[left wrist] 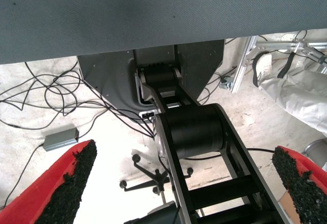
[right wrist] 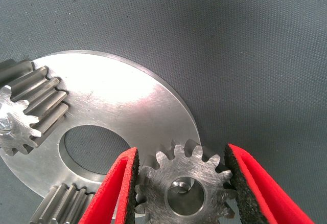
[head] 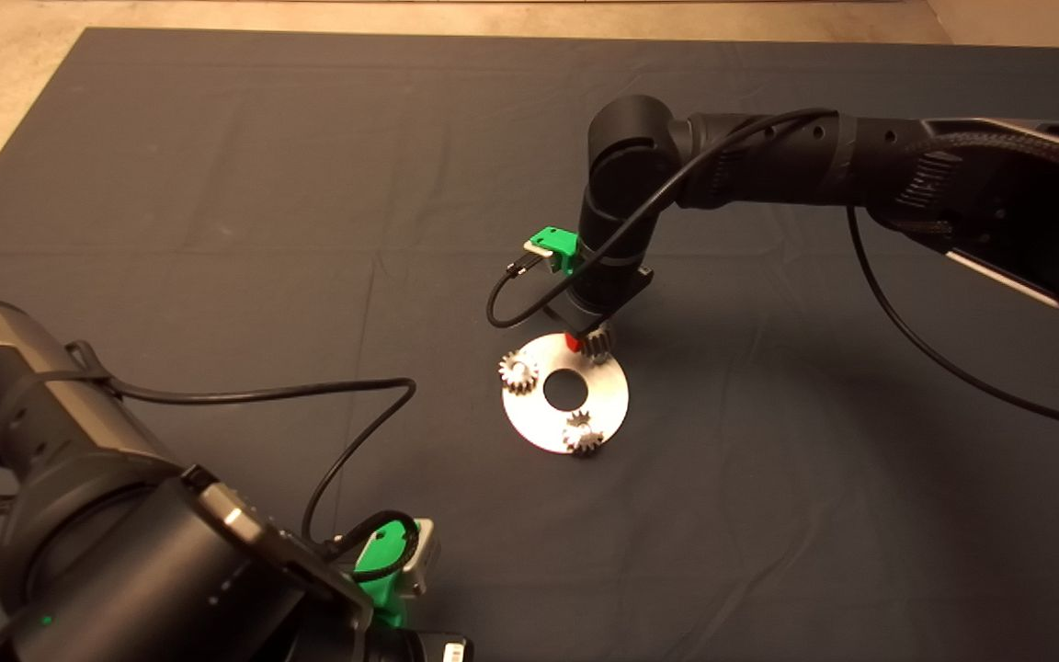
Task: Install three planetary gears onto the carrier pins
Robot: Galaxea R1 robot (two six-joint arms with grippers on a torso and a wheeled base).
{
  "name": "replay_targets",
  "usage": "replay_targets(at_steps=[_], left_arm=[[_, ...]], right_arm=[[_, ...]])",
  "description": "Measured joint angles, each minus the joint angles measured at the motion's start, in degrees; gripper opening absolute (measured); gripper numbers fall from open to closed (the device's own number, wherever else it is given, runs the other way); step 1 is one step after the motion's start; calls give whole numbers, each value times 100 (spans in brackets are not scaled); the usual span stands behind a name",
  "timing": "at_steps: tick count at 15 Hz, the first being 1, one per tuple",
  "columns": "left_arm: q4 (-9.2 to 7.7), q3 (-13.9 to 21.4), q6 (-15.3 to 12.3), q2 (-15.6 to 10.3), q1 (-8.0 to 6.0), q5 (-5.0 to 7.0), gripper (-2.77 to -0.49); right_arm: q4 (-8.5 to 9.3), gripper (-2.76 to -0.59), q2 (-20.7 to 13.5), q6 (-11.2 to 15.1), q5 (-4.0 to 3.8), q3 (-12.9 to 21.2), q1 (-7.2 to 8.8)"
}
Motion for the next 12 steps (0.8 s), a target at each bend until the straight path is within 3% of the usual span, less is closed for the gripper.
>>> replay_targets(at_steps=[12], left_arm=[[11,0,2,-2,0,0,-77]], right_arm=[[-17,-229,-43,-20,-21,229,2]])
